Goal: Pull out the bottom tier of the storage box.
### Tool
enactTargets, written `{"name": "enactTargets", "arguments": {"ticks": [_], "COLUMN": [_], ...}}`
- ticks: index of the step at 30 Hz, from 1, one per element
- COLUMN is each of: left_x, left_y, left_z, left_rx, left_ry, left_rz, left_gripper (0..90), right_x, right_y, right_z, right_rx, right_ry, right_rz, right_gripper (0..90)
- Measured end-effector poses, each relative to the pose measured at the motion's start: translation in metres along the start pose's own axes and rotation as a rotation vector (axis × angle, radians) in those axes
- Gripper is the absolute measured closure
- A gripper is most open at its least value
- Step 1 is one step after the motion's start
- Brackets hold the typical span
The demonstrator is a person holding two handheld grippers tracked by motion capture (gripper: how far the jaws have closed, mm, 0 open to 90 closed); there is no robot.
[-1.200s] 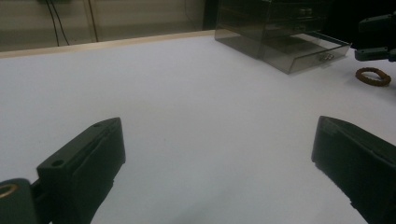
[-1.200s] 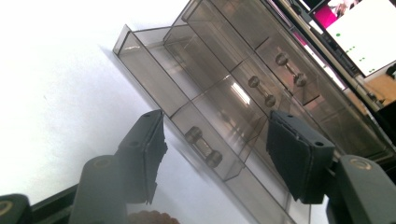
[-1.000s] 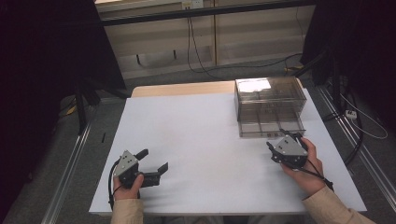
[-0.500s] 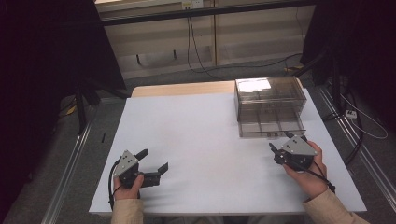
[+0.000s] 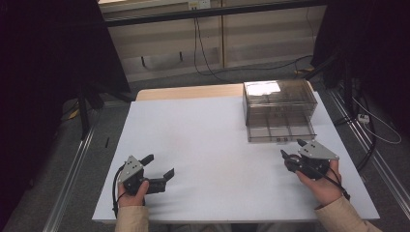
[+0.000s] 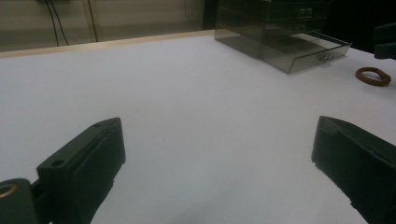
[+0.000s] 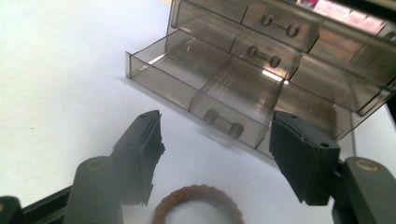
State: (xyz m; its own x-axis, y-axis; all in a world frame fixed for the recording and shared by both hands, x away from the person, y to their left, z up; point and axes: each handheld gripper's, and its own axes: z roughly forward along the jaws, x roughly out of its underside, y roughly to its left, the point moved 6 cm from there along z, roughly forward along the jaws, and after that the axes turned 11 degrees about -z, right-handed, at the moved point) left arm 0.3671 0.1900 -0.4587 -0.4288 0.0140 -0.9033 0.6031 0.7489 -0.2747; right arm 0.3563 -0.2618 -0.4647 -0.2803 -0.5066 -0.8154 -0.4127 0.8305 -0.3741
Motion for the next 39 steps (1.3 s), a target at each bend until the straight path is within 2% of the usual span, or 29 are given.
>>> {"name": "enactTargets", "arguments": {"ticks": [8, 19, 26, 31, 35, 39], "left_x": [0.000, 0.000, -0.001, -0.002, -0.002, -0.002], "left_y": [0.000, 0.000, 0.001, 0.001, 0.001, 0.000], "left_z": [0.000, 0.000, 0.000, 0.000, 0.001, 0.001], "left_rx": [0.001, 0.001, 0.002, 0.004, 0.003, 0.004], "left_ry": [-0.002, -0.003, -0.009, -0.013, -0.012, -0.011], "left_rz": [-0.001, 0.000, -0.002, -0.003, -0.003, -0.005], "left_gripper": [2.9, 2.8, 2.8, 2.8, 2.8, 2.9], "right_x": [0.004, 0.012, 0.015, 0.016, 0.019, 0.022], "right_y": [-0.004, -0.006, -0.007, -0.010, -0.012, -0.013], "right_z": [-0.005, -0.007, -0.008, -0.011, -0.013, -0.012], "right_rx": [-0.039, -0.046, -0.048, -0.046, -0.052, -0.054], "right_ry": [0.003, 0.040, 0.054, 0.064, 0.077, 0.101], "right_rz": [0.110, 0.156, 0.163, 0.180, 0.178, 0.184], "right_gripper": [31.9, 29.8, 30.2, 34.5, 43.9, 48.7]}}
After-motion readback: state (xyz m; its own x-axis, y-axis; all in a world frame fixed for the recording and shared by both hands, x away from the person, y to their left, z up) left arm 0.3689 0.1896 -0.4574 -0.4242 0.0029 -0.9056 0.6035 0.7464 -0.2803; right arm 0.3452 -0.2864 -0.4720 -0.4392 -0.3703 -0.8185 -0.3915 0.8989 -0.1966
